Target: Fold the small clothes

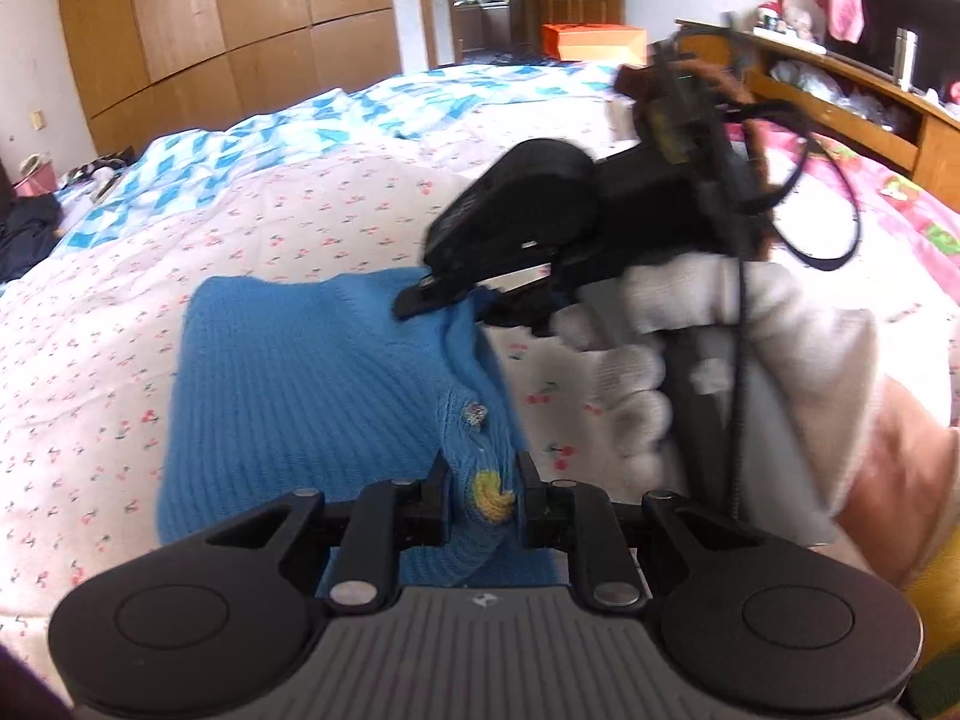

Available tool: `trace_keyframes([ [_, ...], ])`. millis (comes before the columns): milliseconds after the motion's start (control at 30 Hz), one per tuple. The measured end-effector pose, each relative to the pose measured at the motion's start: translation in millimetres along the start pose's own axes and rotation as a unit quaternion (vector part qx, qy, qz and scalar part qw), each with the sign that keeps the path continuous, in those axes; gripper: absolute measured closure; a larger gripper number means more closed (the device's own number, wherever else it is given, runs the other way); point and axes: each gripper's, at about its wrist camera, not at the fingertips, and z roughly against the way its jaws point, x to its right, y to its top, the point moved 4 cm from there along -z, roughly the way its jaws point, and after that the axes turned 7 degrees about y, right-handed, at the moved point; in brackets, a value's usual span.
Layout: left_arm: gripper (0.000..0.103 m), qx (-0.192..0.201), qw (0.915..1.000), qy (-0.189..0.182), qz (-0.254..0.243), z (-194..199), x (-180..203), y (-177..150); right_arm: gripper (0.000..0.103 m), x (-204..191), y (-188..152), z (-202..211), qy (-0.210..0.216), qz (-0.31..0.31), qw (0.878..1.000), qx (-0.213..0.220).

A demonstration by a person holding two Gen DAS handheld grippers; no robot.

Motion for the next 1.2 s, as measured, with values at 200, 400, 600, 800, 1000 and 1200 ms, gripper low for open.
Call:
trace_keyframes([
  [200,0.080,0.003,0.9995,0.006,-0.029,3,6,-7,0.091,6,-2,-1,0.002,-0.003,1.000,-0.018],
  [400,0.079,-0.004,0.9983,-0.005,-0.057,11,7,-19,0.090,5,-3,1,0.001,-0.003,1.000,-0.019],
  [600,0.074,0.001,0.9965,-0.013,-0.083,18,17,-27,0.086,5,-5,4,-0.006,0.003,1.000,-0.022],
  [800,0.072,-0.012,0.9962,-0.022,-0.083,31,7,-34,0.086,4,-5,8,-0.001,-0.004,1.000,-0.022],
  [1000,0.071,-0.001,0.9967,0.002,-0.081,34,2,-36,0.085,-1,-7,8,-0.002,0.003,1.000,-0.026],
  [1200,0.065,0.043,0.9888,0.041,-0.137,34,10,-33,0.085,0,-8,7,0.002,-0.003,1.000,-0.027],
])
